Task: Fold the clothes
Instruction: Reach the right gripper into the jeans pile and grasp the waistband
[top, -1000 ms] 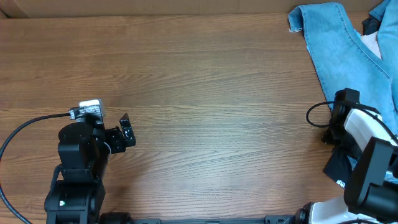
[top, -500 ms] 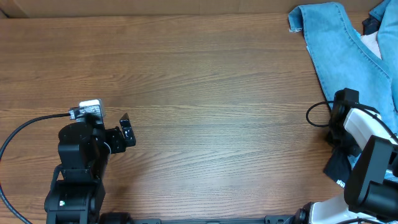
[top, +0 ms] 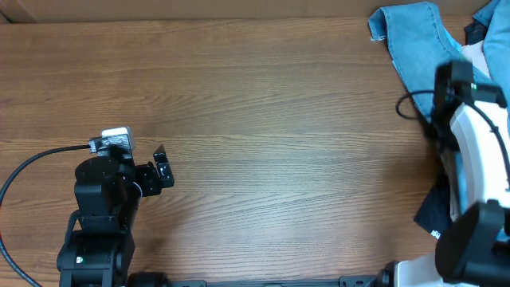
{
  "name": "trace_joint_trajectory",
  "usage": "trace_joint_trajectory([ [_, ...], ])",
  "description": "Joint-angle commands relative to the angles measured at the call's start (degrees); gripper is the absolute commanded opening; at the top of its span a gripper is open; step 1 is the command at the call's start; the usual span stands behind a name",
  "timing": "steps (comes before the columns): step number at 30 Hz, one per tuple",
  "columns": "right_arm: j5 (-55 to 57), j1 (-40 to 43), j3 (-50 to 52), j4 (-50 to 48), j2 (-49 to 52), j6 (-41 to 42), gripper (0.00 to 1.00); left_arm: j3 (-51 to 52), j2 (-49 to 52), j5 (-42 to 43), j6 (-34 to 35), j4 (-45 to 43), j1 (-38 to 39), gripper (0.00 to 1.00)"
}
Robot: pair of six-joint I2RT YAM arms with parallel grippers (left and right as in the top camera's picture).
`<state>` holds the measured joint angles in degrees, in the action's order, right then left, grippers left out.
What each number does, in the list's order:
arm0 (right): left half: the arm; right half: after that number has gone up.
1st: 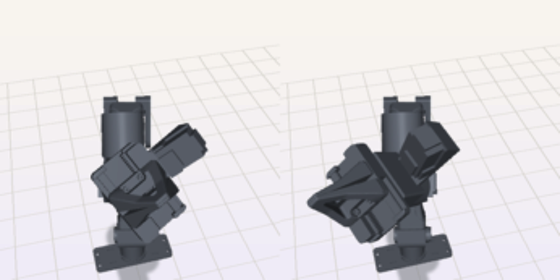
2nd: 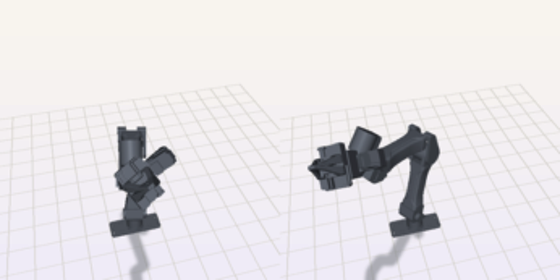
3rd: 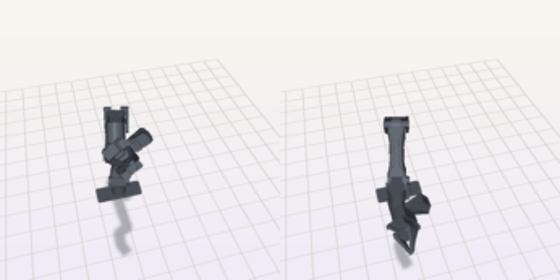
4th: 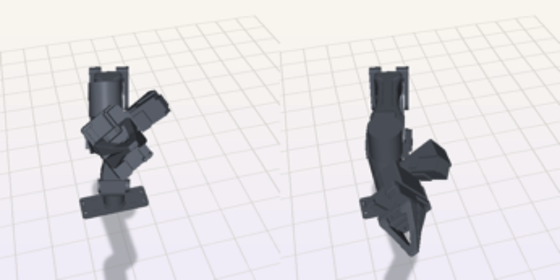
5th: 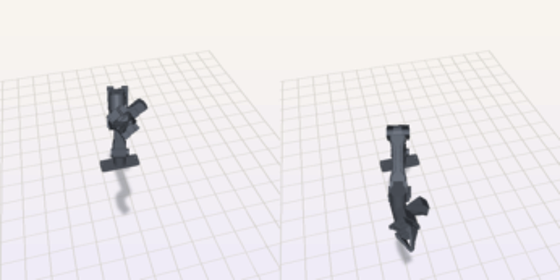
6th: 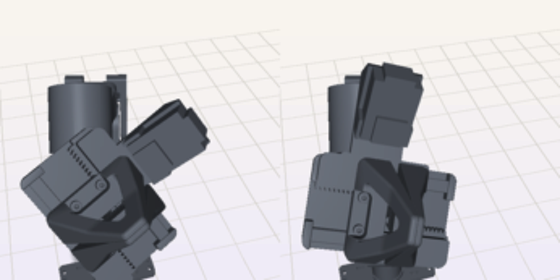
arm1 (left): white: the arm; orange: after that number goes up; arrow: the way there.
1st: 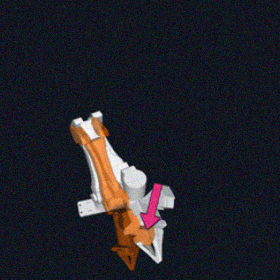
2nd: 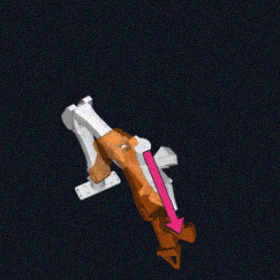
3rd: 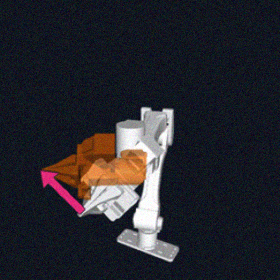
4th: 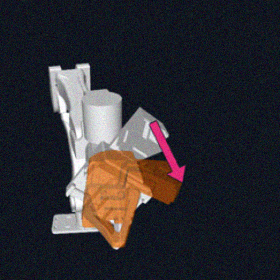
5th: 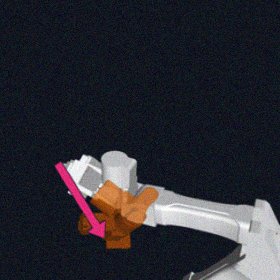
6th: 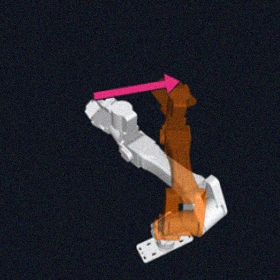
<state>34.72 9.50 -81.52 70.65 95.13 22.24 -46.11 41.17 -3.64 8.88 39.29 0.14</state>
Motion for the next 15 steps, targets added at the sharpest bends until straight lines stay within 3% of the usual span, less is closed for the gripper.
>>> trace_joint_trajectory([
  [1, -5.9, -9.3, -8.8, 2.6, -4.6, 0.0, 0.04, -1.4, 0.0, 0.7, 0.6, -0.1, -0.1, 1.0],
  [5, -14.0, -20.9, -10.4, 2.9, -4.7, 0.0, 0.04, -1.4, 0.0, 0.7, 0.6, -0.1, -0.1, 1.0],
  [10, -20.7, -33.1, -10.3, -3.3, -4.2, 0.1, 0.04, -1.4, 0.1, 0.7, 0.6, -0.1, -0.1, 1.0],
  [15, -20.7, -38.8, -10.3, -7.7, -3.0, 0.1, 0.04, -1.4, 0.1, 0.7, 0.6, -0.1, -0.1, 1.0],
])
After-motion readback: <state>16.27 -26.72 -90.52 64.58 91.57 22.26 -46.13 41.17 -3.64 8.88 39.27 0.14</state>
